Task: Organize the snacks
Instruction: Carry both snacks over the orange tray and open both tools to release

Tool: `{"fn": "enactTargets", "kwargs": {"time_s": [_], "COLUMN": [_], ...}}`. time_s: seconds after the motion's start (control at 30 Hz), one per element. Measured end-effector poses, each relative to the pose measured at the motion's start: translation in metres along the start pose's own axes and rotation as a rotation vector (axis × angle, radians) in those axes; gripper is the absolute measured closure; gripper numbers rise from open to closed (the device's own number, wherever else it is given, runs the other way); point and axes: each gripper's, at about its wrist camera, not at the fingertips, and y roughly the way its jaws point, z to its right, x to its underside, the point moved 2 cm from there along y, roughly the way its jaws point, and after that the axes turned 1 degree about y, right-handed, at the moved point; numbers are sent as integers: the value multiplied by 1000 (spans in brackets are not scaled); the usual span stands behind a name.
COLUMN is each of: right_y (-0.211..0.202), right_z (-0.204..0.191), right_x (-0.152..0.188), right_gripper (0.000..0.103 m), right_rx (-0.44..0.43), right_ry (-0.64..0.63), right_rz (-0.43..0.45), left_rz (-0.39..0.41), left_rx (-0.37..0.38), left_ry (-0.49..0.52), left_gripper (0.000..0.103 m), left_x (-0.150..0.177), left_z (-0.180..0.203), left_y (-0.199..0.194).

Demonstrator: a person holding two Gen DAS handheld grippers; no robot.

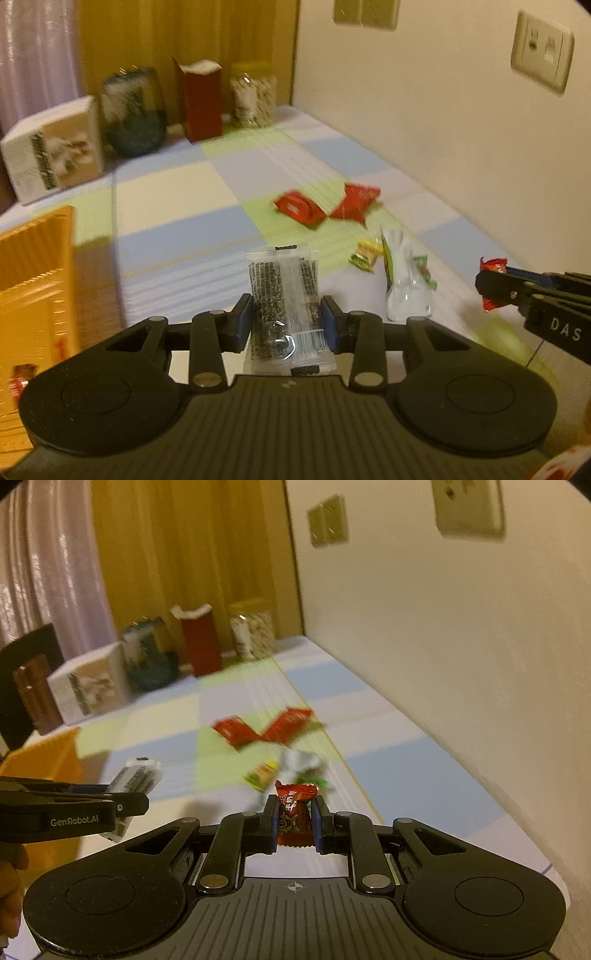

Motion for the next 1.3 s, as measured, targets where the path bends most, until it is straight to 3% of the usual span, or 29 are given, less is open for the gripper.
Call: {"fn": "enactTargets", "kwargs": {"time_s": [0.27, 0.63, 0.83, 1.3], "right_y": [-24, -24, -17, 5], "right_z": [-51, -145, -189, -242], "right_x": [-18, -14, -8, 1], "right_gripper": [85, 85, 85, 85], "right_rx": [-103, -265, -324, -378], "right_ry": [-39, -131, -172, -222], "right_rz": [9, -31, -47, -79], "left_rz": [40, 48, 44, 42], "left_rx": [-69, -211, -257, -291], "left_ry": [-44, -134, -161, -211], "left_gripper": [68, 68, 68, 68], "left_x": [4, 30, 44, 57], "left_z": [-31, -105, -136, -181], "left_y": [-63, -123, -136, -135]}}
